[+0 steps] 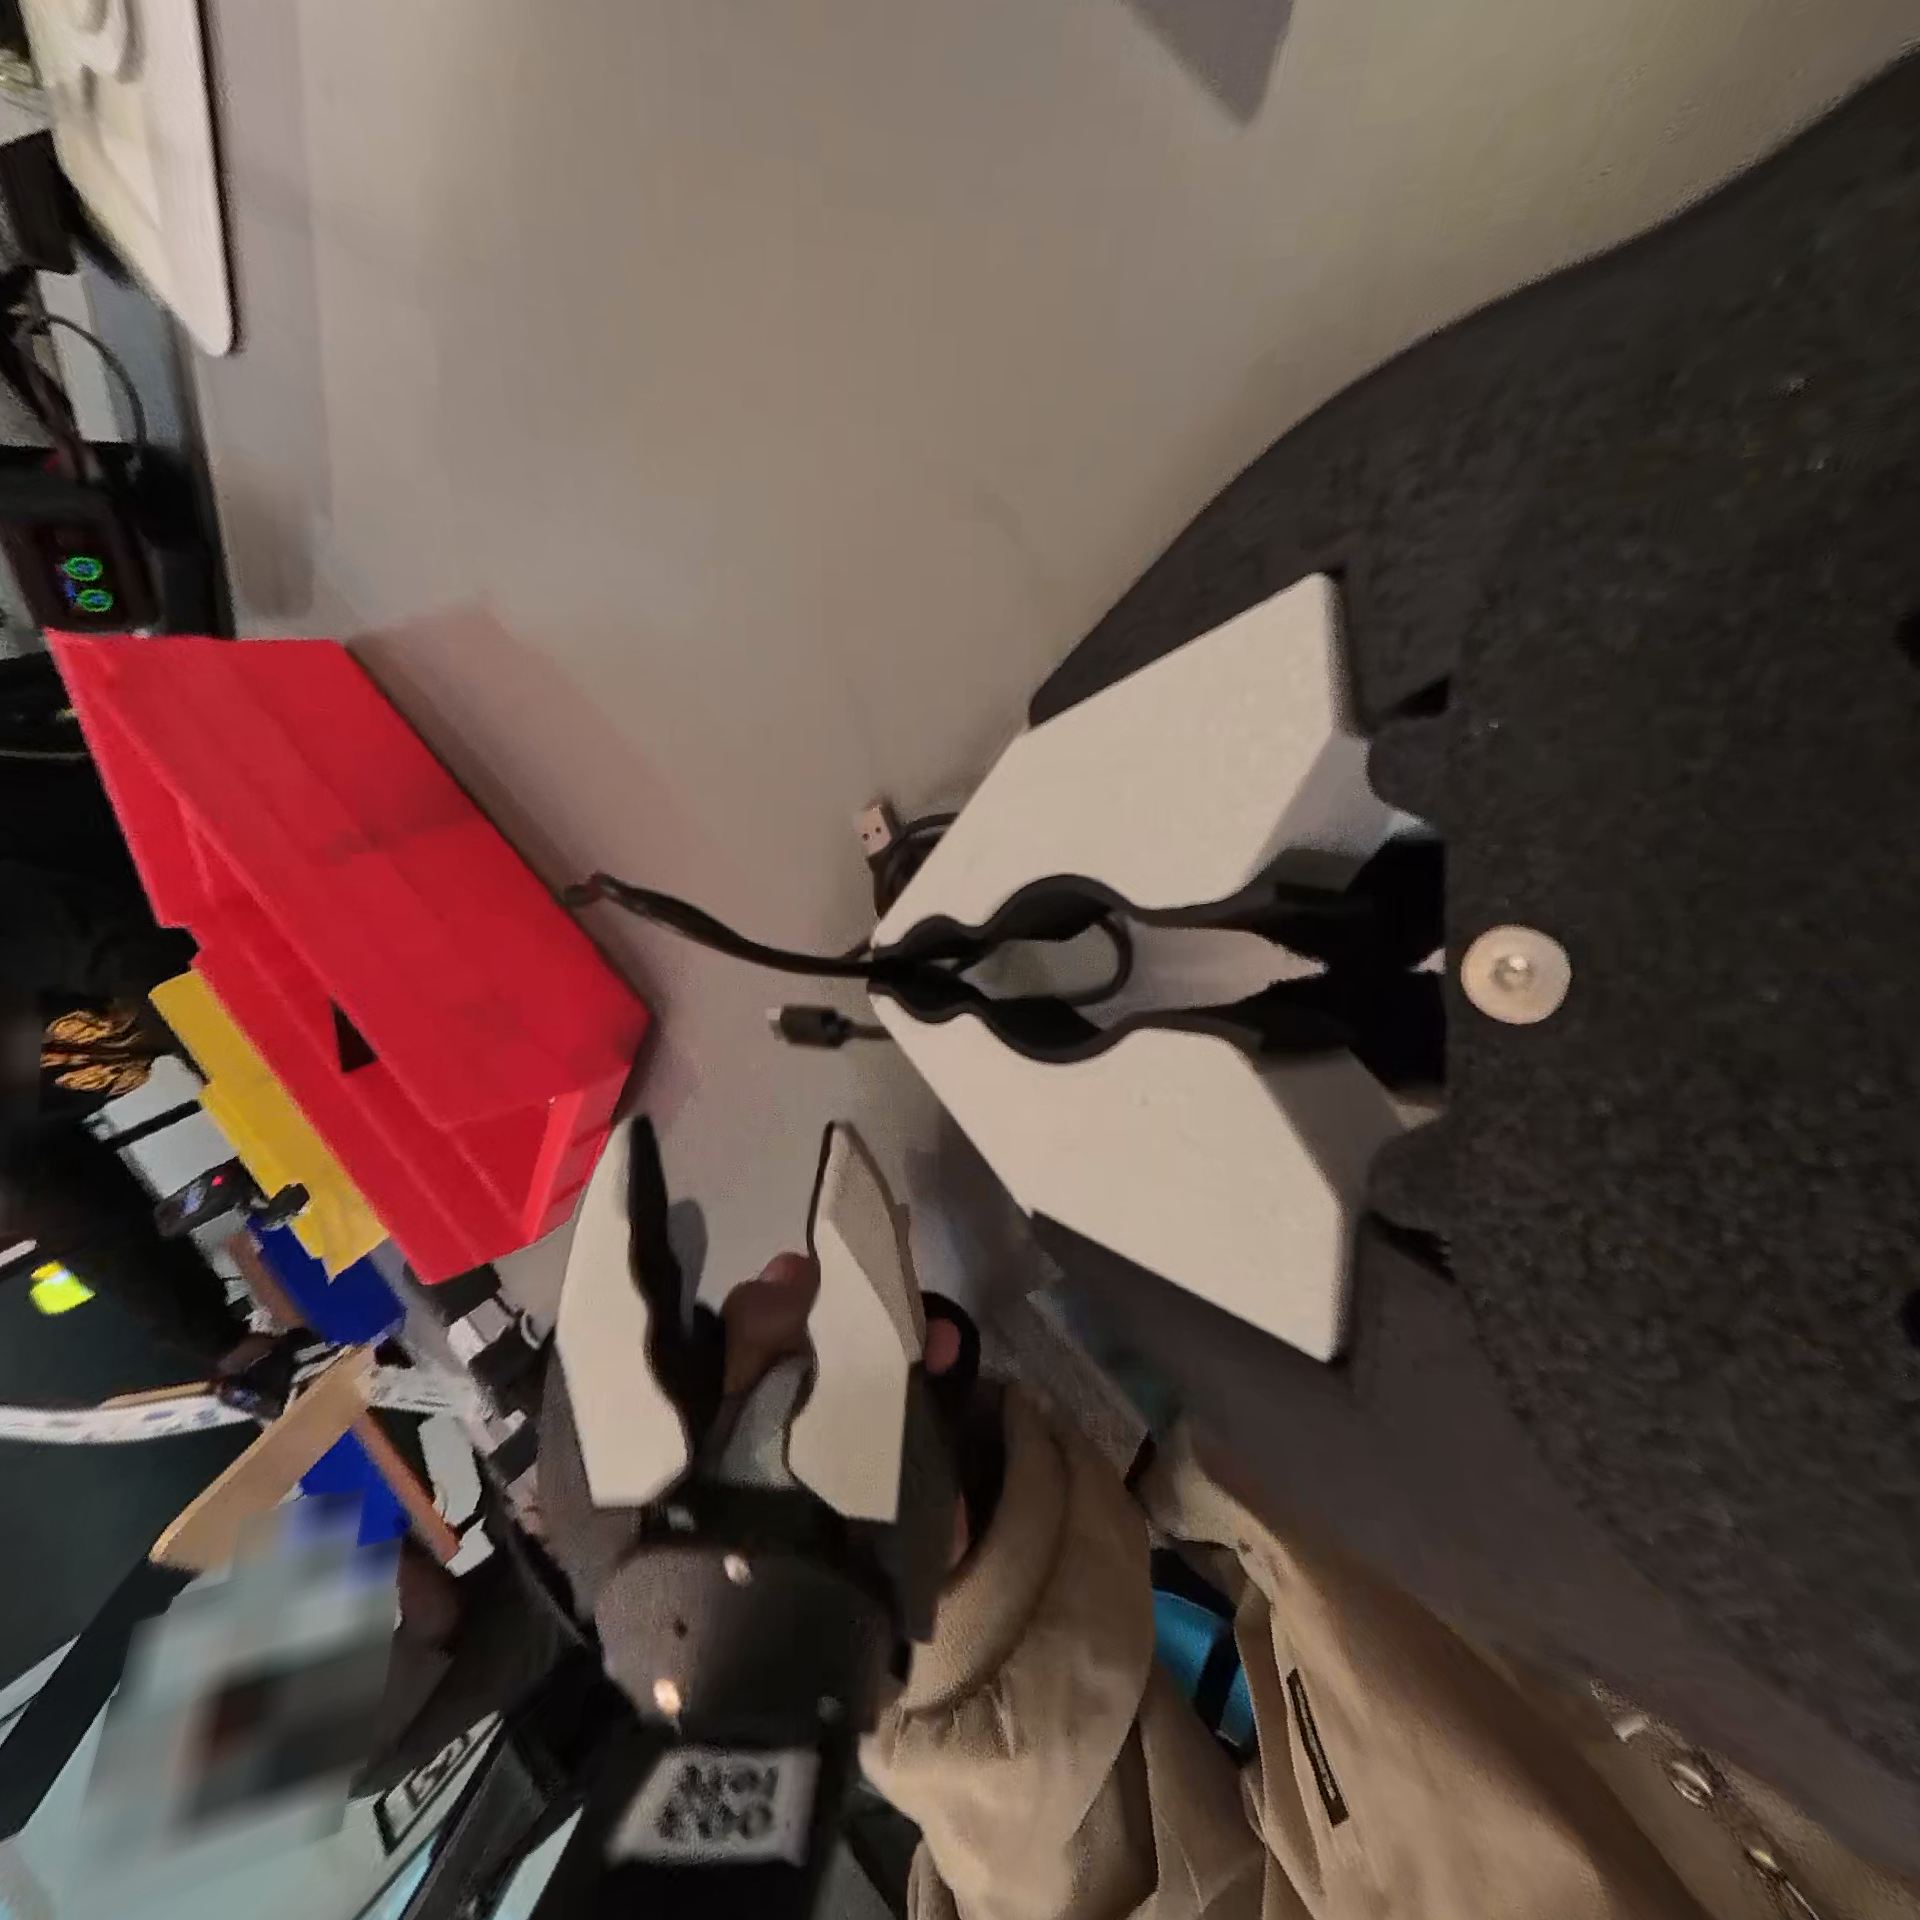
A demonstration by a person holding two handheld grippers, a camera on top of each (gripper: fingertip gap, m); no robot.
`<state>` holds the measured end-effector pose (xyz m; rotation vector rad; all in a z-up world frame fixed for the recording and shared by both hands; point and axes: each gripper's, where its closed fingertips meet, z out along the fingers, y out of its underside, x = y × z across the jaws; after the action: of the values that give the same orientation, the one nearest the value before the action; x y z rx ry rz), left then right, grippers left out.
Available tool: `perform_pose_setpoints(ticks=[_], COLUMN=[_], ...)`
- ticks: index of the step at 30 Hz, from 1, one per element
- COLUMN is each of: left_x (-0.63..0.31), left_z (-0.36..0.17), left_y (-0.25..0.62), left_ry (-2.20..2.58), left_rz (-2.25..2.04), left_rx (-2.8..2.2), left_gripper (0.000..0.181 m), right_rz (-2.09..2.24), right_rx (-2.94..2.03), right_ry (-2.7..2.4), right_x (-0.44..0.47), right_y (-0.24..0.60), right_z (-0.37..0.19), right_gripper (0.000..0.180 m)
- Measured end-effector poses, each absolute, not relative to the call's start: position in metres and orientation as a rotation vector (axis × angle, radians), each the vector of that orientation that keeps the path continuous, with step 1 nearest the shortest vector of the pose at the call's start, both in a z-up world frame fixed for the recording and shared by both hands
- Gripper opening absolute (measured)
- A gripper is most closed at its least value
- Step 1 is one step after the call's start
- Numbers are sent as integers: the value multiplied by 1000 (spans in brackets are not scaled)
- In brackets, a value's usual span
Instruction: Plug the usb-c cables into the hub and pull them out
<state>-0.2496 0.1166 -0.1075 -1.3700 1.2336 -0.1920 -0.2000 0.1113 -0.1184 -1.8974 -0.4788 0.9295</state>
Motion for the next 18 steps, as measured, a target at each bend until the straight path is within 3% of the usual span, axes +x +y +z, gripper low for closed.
perform_pose_setpoints(ticks=[5, 8, 11, 13, 15, 18], left_x=[-229, -229, -227, -230, -235, -242], left_z=[-126, -128, -126, -123, -122, -123], left_y=[93, 99, 95, 97, 99, 99], left_ry=[1389, 1398, 1408, 1404, 1408, 1420], left_rz=[-143, -69, -119, -99, -94, -108], left_rx=[-1321, -1310, -1292, -1280, -1279, -1278], left_gripper=[35, 10, 2, 1, 1, 1], right_rz=[1035, 1026, 1036, 1040, 968, 758], right_rx=[-1896, -1889, -1863, -1821, -1799, -1896], right_ry=[-468, -479, -472, -511, -567, -705], right_x=[-213, -216, -212, -209, -201, -191], right_y=[104, 103, 104, 103, 106, 112], right_z=[-115, -114, -110, -104, -104, -134], right_gripper=[1, 1, 3, 14, 38, 56])
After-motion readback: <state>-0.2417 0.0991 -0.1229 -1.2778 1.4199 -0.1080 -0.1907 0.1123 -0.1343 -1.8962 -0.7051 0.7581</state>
